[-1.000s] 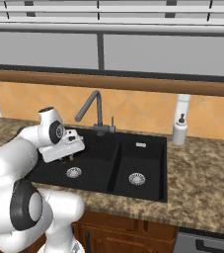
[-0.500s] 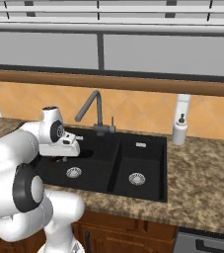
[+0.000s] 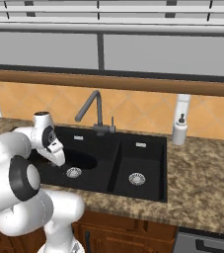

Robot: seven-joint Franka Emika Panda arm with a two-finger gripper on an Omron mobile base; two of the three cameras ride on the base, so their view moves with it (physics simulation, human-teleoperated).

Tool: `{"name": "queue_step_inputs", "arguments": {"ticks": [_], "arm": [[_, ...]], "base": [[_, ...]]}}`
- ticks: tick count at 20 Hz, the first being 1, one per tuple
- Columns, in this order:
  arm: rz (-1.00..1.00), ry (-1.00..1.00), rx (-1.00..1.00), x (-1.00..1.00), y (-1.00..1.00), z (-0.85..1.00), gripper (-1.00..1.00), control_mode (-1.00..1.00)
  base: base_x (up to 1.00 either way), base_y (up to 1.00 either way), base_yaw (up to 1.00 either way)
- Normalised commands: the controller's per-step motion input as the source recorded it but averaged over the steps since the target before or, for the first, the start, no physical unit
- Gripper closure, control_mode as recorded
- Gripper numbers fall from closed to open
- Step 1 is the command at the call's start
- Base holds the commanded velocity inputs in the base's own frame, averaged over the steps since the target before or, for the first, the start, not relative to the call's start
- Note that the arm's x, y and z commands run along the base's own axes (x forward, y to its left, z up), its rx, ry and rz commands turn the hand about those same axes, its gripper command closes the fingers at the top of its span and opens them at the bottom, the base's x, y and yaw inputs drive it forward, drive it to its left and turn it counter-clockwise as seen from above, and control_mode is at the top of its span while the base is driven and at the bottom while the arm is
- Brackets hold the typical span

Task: Pick the pan and sponge and place them into the sink. Then turn on the water.

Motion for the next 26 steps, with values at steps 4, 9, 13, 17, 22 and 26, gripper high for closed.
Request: {"name": "queue_step_inputs", "arguments": {"ticks": [4,9,13,17,22,26], "arm": [[-0.72,0.0,0.0,0.0,0.42,-0.31,1.0,-1.0],[-0.71,0.0,0.0,0.13,0.47,-0.43,1.0,-1.0],[-0.61,0.0,0.0,0.35,0.65,-0.45,1.0,-1.0],[-0.5,0.0,0.01,0.44,0.51,-0.34,1.0,-1.0],[-0.35,0.0,0.08,0.43,0.13,-0.19,1.0,-1.0],[-0.35,0.03,0.08,0.54,0.0,-0.16,1.0,-1.0]], "base": [[0.0,0.0,0.0],[0.0,0.0,0.0],[0.0,0.0,0.0],[0.0,0.0,0.0],[0.0,0.0,0.0],[0.0,0.0,0.0]]}}
